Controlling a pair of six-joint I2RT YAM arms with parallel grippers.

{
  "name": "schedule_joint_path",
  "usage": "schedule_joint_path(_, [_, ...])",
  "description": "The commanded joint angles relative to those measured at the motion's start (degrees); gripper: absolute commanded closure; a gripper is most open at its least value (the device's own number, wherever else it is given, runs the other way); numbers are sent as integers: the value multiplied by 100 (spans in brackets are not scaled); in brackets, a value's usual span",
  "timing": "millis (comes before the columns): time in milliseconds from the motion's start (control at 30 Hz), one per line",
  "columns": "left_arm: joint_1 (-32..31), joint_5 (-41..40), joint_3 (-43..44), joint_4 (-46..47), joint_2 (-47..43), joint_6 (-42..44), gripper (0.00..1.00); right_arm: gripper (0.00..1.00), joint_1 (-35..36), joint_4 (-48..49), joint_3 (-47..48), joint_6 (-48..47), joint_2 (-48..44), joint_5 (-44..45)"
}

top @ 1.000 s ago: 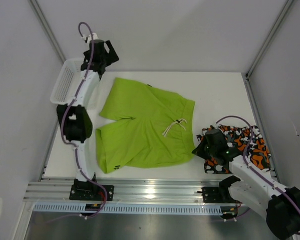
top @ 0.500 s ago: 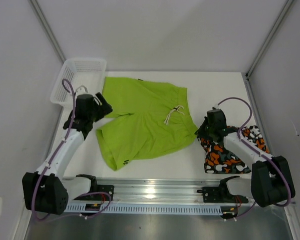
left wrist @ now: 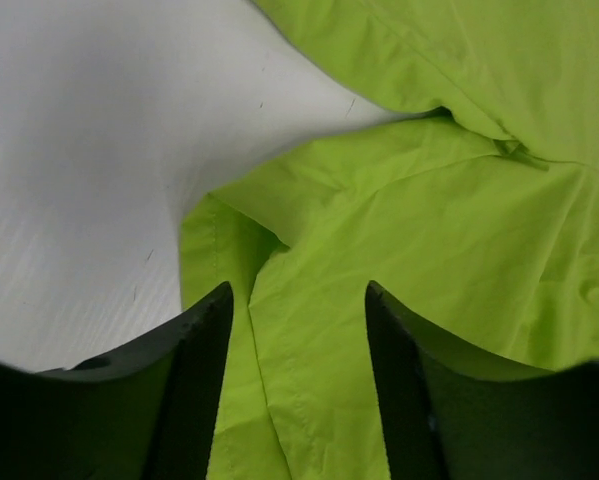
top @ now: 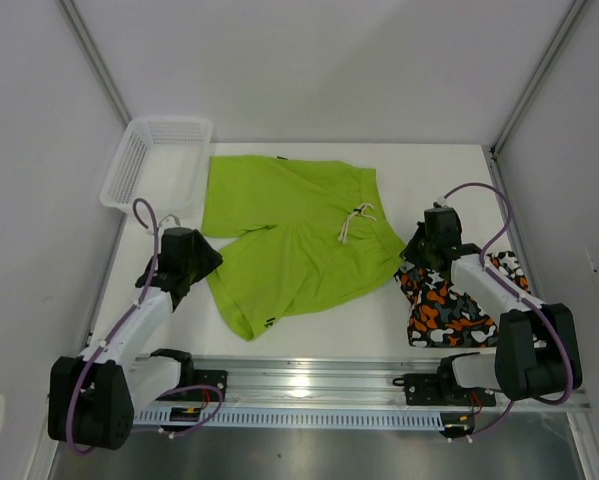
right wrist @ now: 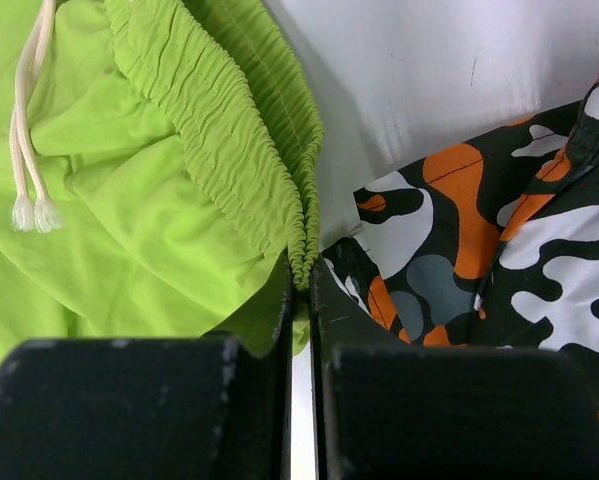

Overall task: Fold and stack the shorts
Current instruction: Flatten the shorts out

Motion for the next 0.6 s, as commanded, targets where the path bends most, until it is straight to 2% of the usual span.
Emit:
schedule_joint_path(0, [-12,151,-31,610,349,-58,44,100,-33,191,76,-153,4,34])
schedule_joint_path(133, [-11,212,48,777,675,-84,51,100,-33,200,76,-136,-5,34])
schedule_joint_path(467, [-12,90,206,1129,1492,-5,54,100,-42,297,-3,-109,-84,-168])
schedule_joint_path(500, [-12,125,215,1181,1536,-5,56,100,-50,297,-3,-109,-75,-177])
schedule_joint_path(567, [-12,125,224,1208,1624,21,70,100,-50,288,6,-109,-67,-177])
